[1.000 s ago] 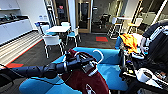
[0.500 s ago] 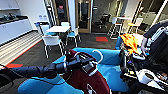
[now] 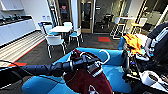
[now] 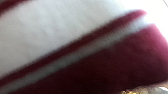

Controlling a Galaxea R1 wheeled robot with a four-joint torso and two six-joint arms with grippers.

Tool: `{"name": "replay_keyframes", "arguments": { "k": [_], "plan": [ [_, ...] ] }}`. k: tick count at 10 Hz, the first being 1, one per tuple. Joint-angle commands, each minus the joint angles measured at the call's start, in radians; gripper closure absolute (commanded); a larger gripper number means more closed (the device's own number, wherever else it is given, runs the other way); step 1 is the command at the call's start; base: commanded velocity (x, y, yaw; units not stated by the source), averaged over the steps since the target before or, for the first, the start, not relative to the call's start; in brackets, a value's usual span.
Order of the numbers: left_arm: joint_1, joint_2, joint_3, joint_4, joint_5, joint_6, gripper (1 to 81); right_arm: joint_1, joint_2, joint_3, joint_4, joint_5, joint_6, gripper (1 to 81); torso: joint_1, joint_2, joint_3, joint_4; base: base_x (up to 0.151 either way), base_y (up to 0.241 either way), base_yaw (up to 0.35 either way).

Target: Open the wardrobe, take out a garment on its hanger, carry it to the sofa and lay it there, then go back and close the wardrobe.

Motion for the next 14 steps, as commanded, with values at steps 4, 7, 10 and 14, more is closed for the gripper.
{"name": "replay_keyframes", "arguments": {
  "k": [4,7,10,14],
  "plan": [
    [-0.252,0.201,-0.203,0.009,-0.007,0.018,81.1,0.024,0.002,0.004,-0.008,-0.061,-0.002,1.0,0.0,0.0,0.0,0.022,0.0,0.0,0.0],
    [-0.31,0.374,-0.416,-0.007,0.065,0.014,81.1,0.038,0.008,0.004,-0.01,-0.061,-0.002,1.0,0.0,0.0,0.0,0.022,0.0,0.0,0.0],
    [-0.321,0.505,-0.576,-0.008,0.094,0.014,81.1,0.04,0.014,0.004,-0.011,-0.061,-0.002,1.0,0.0,0.0,0.0,0.022,0.0,0.0,0.0],
    [-0.333,0.657,-0.789,-0.007,0.183,0.014,81.1,0.046,0.026,0.004,-0.014,-0.062,-0.002,1.0,0.0,0.0,0.0,0.022,0.0,0.0,0.0]
  ]
}}
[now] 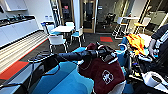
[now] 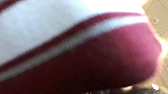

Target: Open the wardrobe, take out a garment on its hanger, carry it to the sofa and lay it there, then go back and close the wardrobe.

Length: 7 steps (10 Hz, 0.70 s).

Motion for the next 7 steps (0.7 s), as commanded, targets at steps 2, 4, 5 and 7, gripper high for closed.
{"name": "replay_keyframes", "arguments": {
  "k": [2,4,5,7],
  "plan": [
    [-0.229,0.096,-0.157,0.034,0.023,0.037,81.1,0.017,0.007,0.004,-0.016,-0.06,-0.003,1.0,0.0,0.0,0.0,0.0,0.0,0.0,0.0],
    [-0.226,0.051,-0.196,0.043,0.037,0.037,81.1,0.018,0.015,0.004,-0.03,-0.062,-0.003,1.0,0.0,0.0,0.0,0.0,0.0,0.0,0.0],
    [-0.224,0.03,-0.22,0.043,0.067,0.037,81.1,0.02,0.017,0.004,-0.03,-0.062,-0.003,1.0,0.0,0.0,0.0,0.0,0.0,0.0,0.0],
    [-0.212,0.02,-0.279,0.051,0.098,0.04,81.1,0.02,0.017,0.004,-0.03,-0.062,-0.003,1.0,0.0,0.0,0.0,0.044,0.0,0.0,0.0]
  ]
}}
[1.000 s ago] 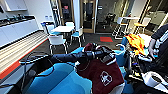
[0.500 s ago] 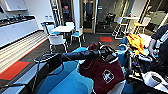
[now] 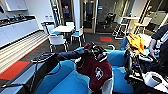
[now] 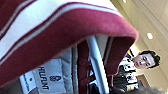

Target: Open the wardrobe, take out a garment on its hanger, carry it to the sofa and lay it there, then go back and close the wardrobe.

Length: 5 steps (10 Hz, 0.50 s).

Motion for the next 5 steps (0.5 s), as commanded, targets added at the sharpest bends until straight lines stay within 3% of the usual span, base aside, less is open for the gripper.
{"name": "replay_keyframes", "arguments": {
  "k": [1,5],
  "plan": [
    [-0.203,0.0,-0.048,0.066,-0.025,0.043,81.1,0.018,0.001,0.006,-0.014,-0.062,-0.003,1.0,0.0,0.0,0.0,0.064,0.0,0.0,0.0],
    [-0.15,0.054,-0.177,0.101,0.009,0.043,81.1,0.015,-0.001,0.005,-0.012,-0.06,-0.005,1.0,0.0,0.0,0.0,0.199,0.0,0.0,0.0]
  ]
}}
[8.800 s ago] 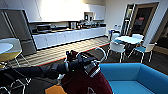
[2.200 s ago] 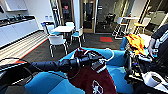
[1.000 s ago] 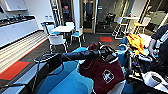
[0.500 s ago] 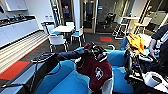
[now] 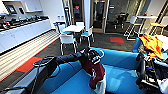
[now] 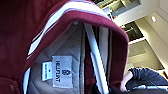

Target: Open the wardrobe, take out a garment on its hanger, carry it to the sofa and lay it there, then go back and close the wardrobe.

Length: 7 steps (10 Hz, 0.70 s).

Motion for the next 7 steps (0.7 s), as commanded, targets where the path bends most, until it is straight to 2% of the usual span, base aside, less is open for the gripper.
{"name": "replay_keyframes", "arguments": {
  "k": [1,2,3,7],
  "plan": [
    [-0.196,0.046,-0.056,0.091,-0.032,0.032,81.1,0.015,0.003,0.006,-0.012,-0.06,-0.004,1.0,0.0,0.0,0.0,-0.005,0.0,0.0,0.0],
    [-0.179,0.044,-0.069,0.113,-0.03,0.033,81.1,0.015,0.004,0.006,-0.012,-0.06,-0.004,1.0,0.0,0.0,0.0,0.027,0.0,0.0,0.0],
    [-0.159,0.041,-0.076,0.128,-0.029,0.033,81.1,0.015,0.006,0.006,-0.012,-0.06,-0.004,1.0,0.0,0.0,0.0,0.042,0.0,0.0,0.0],
    [-0.058,0.058,-0.147,0.225,-0.001,0.033,81.1,0.012,0.015,0.006,-0.012,-0.059,-0.004,1.0,0.0,0.0,0.0,0.045,0.0,0.0,0.0]
  ]
}}
